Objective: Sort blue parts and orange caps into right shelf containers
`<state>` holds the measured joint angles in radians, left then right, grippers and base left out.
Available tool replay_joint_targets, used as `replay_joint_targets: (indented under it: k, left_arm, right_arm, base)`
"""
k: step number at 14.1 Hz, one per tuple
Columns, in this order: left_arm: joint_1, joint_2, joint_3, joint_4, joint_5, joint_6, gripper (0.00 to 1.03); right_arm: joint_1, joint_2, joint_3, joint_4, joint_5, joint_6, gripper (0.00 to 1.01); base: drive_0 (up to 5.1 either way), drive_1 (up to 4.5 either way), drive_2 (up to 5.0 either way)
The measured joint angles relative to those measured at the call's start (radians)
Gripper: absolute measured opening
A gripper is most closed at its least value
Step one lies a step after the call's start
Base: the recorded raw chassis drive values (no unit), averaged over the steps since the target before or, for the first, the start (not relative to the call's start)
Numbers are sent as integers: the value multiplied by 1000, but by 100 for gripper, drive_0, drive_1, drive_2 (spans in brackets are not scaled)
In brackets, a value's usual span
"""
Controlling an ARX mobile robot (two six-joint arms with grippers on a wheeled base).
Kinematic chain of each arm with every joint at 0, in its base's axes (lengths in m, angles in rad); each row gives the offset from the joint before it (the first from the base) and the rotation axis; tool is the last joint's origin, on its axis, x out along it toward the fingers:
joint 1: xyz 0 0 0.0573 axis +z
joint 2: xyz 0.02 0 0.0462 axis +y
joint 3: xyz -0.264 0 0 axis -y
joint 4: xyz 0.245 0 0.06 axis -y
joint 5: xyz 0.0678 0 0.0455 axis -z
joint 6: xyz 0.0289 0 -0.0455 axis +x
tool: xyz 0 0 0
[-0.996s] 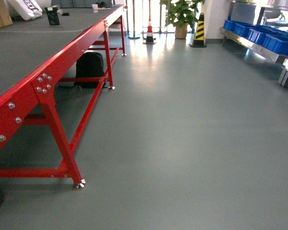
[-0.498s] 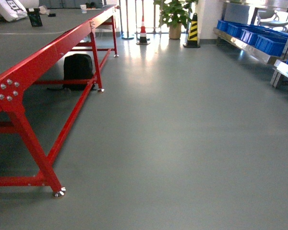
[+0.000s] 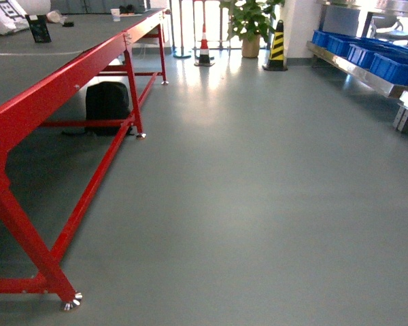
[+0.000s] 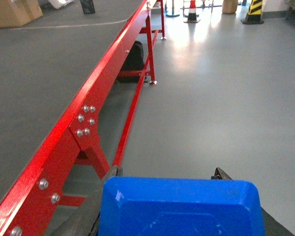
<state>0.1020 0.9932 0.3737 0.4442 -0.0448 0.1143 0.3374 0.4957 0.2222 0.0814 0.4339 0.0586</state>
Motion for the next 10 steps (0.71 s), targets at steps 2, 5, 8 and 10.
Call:
replay_joint_targets:
  k: [2,5,8,10]
  left_arm:
    - [0,2,0,-2,0,0,44]
    - [0,1,0,2,0,0,44]
    - [0,2,0,2,0,0,44]
    - [3,2,0,4,0,0,44]
  right_arm:
    - [0,0,0,1,0,0,43]
    - [-3,0,0,2,0,0,43]
    - [-4,0,0,3,-1,0,43]
    - [-4,-1,0,-1,-1,0,43]
  base:
    - [-3,429,-435]
    - [0,432,-432]
    - [6,438,-425]
    - [0,433,-433]
